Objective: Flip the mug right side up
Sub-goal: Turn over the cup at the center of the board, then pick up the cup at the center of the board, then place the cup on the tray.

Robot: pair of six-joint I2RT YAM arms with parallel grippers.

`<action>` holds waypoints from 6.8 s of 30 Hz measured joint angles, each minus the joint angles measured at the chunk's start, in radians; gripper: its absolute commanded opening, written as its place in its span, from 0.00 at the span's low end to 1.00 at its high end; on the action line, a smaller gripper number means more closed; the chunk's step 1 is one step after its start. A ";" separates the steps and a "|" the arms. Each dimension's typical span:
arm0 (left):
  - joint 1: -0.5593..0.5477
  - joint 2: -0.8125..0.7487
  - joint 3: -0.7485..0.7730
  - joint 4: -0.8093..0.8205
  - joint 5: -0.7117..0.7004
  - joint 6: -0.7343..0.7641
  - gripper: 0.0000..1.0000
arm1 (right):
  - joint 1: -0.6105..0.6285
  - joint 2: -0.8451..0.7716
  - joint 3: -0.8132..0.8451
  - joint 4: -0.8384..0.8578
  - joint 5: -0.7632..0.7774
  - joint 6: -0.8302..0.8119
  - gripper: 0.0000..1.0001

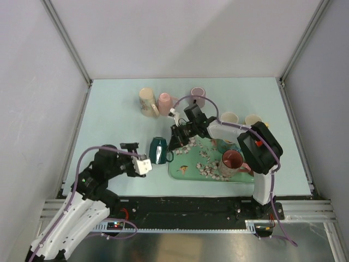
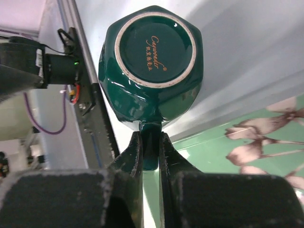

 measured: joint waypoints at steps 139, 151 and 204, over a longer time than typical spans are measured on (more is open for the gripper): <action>0.213 0.715 0.740 -0.484 -0.175 -0.697 0.82 | 0.268 -0.002 0.095 -0.173 0.182 -1.067 0.78; 0.220 0.716 0.740 -0.484 -0.142 -0.706 0.80 | 0.301 -0.005 0.077 -0.253 0.188 -1.122 0.49; 0.332 0.761 0.802 -0.476 0.035 -0.811 0.80 | -0.253 -0.360 -0.251 -0.117 0.455 -0.747 0.00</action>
